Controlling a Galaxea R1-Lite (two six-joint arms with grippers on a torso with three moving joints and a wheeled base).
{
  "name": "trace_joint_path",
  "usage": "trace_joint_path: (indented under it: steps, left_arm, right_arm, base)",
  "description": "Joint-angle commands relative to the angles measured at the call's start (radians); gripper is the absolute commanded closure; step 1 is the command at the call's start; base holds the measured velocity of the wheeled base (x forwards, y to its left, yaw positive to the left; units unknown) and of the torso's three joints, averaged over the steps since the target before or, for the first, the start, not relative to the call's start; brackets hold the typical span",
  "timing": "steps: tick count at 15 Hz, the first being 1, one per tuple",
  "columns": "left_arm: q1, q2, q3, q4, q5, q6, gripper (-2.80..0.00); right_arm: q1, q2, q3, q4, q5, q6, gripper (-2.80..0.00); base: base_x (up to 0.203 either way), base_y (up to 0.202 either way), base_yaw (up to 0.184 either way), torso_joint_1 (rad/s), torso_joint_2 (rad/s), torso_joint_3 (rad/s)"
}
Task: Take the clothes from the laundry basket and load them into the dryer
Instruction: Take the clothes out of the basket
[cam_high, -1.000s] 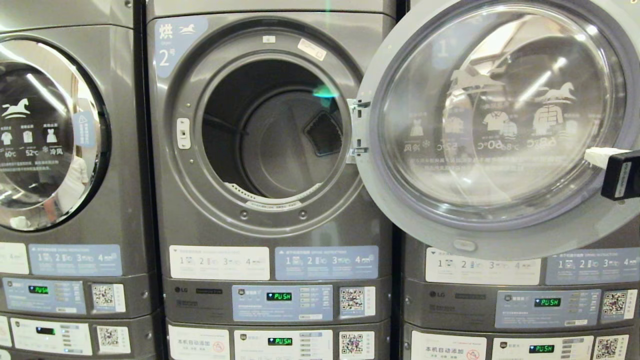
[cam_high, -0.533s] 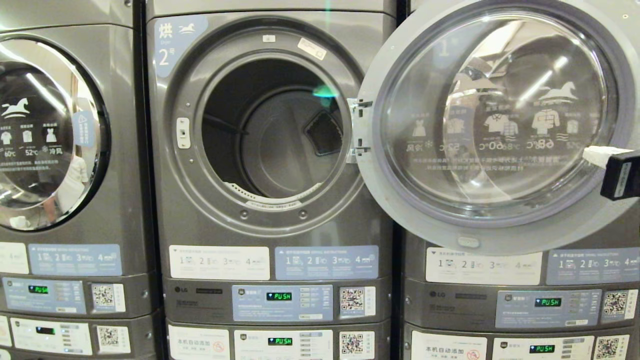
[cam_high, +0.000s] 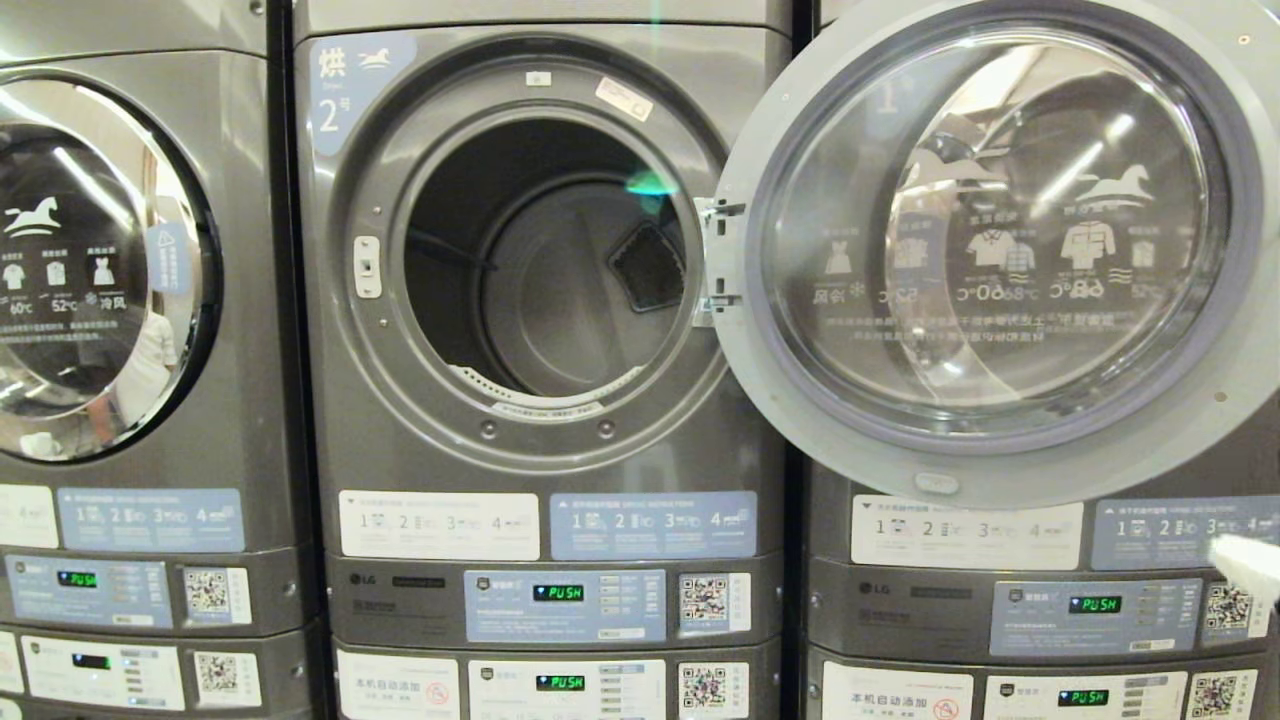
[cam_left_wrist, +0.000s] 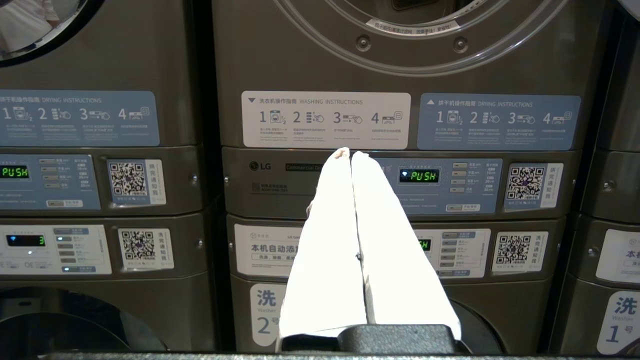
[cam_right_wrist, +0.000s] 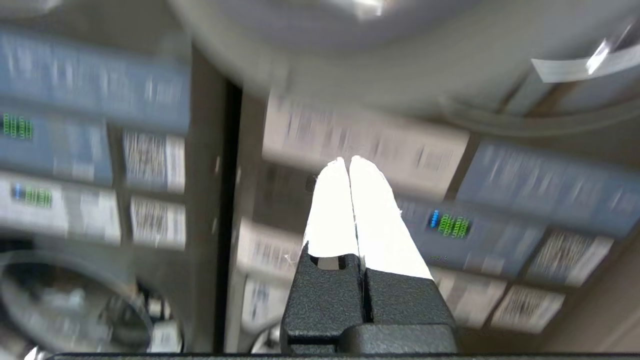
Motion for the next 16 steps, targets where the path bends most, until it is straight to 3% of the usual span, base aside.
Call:
trace_joint_path:
  steps: [1,3,5,8,10,13,14,16]
  left_arm:
    - [0.001,-0.002,0.002,-0.001,0.0,0.0,0.0]
    - [0.0,-0.002,0.002,-0.001,0.0,0.001,0.0]
    - [0.0,-0.002,0.002,-0.002,0.0,-0.008,0.0]
    - [0.0,-0.002,0.002,-0.003,0.001,-0.017,0.0]
    - [0.0,-0.002,0.002,-0.003,0.0,-0.017,0.0]
    - [0.0,-0.002,0.002,-0.003,0.001,-0.017,0.0]
    - [0.0,-0.002,0.002,-0.003,0.0,-0.017,0.0]
    - [0.0,-0.002,0.002,-0.003,0.0,-0.017,0.0]
  right_arm:
    - [0.001,-0.232,0.157,0.004,0.003,-0.002,0.0]
    - [0.007,-0.502,0.223,0.172,0.0,-0.003,0.0]
    - [0.017,-0.741,0.18,0.433,-0.002,0.002,0.0]
    - [0.032,-0.851,0.12,0.738,-0.044,0.017,0.0]
    - [0.034,-0.845,0.131,0.701,-0.056,0.0,0.0]
    - [0.034,-0.846,0.272,0.308,-0.032,-0.016,0.0]
    - [0.034,-0.846,0.288,0.254,-0.038,0.0,0.0]
    - [0.034,-0.845,0.303,0.295,-0.063,0.067,0.0]
  base:
    - [0.0,0.0,0.0,0.0,0.0,0.0]
    - [0.0,0.0,0.0,0.0,0.0,0.0]
    - [0.0,0.0,0.0,0.0,0.0,0.0]
    - [0.0,0.0,0.0,0.0,0.0,0.0]
    - [0.0,0.0,0.0,0.0,0.0,0.0]
    - [0.0,0.0,0.0,0.0,0.0,0.0]
    - [0.0,0.0,0.0,0.0,0.0,0.0]
    - [0.0,0.0,0.0,0.0,0.0,0.0]
